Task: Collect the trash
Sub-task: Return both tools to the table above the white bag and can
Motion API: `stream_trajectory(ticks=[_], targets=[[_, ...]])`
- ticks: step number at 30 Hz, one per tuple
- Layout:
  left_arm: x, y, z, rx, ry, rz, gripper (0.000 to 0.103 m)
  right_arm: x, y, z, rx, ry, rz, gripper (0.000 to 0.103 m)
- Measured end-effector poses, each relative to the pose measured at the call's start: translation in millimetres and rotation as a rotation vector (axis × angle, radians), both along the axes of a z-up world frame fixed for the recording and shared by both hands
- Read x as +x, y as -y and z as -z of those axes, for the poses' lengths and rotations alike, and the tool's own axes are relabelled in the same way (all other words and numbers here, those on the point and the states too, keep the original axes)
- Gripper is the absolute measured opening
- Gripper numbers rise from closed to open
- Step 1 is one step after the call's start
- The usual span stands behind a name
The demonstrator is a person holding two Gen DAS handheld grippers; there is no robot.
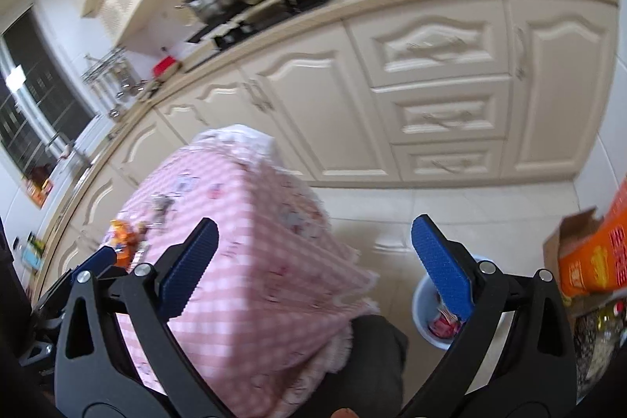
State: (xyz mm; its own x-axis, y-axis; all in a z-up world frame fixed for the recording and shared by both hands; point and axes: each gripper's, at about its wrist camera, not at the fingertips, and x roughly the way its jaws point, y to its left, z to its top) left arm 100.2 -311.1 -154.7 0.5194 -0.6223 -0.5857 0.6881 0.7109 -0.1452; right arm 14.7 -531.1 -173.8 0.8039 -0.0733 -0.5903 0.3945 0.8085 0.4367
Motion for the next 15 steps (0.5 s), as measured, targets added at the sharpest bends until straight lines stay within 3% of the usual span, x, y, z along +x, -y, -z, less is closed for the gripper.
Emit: stream_trajectory(ticks=[8,15], targets=[[2.0,-74.4,-33.3,-0.034,0.124,-0.114,0.094,35.9,-66.6,-40.3,-0.060,0.063,-0.134,0.097],[21.6,-155.2,-29.0,0.001,0.184,-0.282,0.094,77.7,-139.2,-48.0,-0.121,0.056,-0.279,0.097]])
